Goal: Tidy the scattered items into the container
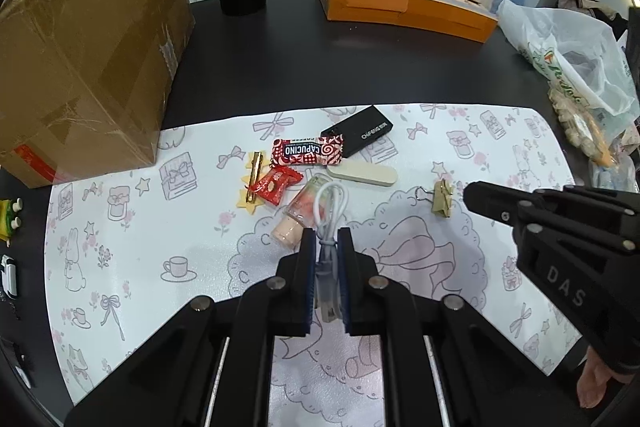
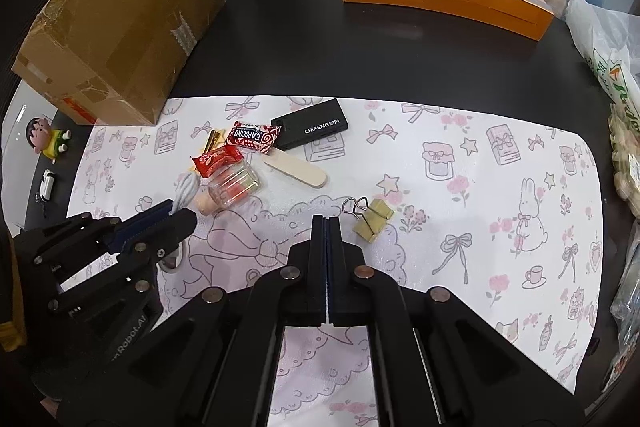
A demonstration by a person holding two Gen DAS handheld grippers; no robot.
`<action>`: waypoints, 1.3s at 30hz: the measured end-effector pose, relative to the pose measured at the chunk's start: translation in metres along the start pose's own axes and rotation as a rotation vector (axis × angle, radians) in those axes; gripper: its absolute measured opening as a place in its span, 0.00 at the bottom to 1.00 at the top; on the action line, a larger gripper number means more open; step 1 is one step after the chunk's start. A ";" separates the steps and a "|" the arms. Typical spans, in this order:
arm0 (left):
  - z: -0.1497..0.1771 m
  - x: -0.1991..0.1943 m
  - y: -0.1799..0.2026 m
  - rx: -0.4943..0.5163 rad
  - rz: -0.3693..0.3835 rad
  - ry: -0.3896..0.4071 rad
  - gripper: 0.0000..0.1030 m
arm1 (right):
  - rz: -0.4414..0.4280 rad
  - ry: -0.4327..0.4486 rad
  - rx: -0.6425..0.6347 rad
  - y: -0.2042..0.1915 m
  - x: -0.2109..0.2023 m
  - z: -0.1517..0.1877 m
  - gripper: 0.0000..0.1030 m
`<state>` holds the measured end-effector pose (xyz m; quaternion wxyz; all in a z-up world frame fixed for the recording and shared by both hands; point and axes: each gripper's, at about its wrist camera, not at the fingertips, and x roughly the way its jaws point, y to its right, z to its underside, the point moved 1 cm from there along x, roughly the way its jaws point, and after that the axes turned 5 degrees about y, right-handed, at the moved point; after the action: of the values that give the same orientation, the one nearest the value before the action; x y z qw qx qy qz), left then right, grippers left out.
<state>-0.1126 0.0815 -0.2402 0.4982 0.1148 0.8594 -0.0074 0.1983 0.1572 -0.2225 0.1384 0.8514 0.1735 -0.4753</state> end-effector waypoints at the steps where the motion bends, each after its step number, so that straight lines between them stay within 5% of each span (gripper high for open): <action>1: 0.000 0.000 -0.001 0.001 -0.001 0.001 0.10 | 0.002 0.001 -0.002 0.000 0.001 0.000 0.00; 4: 0.000 0.001 -0.003 -0.003 0.000 0.000 0.10 | 0.041 -0.010 -0.018 0.000 0.014 -0.001 0.03; 6: 0.001 0.003 -0.004 -0.007 0.002 -0.004 0.10 | 0.067 -0.017 -0.026 0.002 0.022 0.000 0.37; 8: 0.002 0.005 -0.005 -0.009 0.004 -0.008 0.10 | 0.108 -0.002 -0.050 0.002 0.030 0.000 0.56; 14: 0.004 0.010 -0.010 -0.018 0.003 -0.022 0.10 | 0.129 -0.039 -0.063 0.004 0.056 -0.002 0.59; 19: 0.006 0.014 -0.014 -0.025 0.002 -0.031 0.10 | 0.134 -0.046 -0.060 0.008 0.067 -0.001 0.57; 22: 0.006 0.015 -0.014 -0.030 0.004 -0.034 0.10 | 0.138 -0.039 -0.060 0.009 0.062 -0.003 0.25; 27: 0.007 0.012 -0.012 -0.025 0.006 -0.030 0.10 | 0.145 -0.027 -0.059 0.012 0.054 -0.005 0.07; 39: 0.005 0.003 -0.012 -0.013 0.002 -0.016 0.10 | 0.142 0.038 -0.071 0.001 0.022 -0.010 0.01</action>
<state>-0.1121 0.0694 -0.2467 0.5059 0.1124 0.8553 -0.0024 0.2173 0.1636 -0.2362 0.1987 0.8649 0.1320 -0.4416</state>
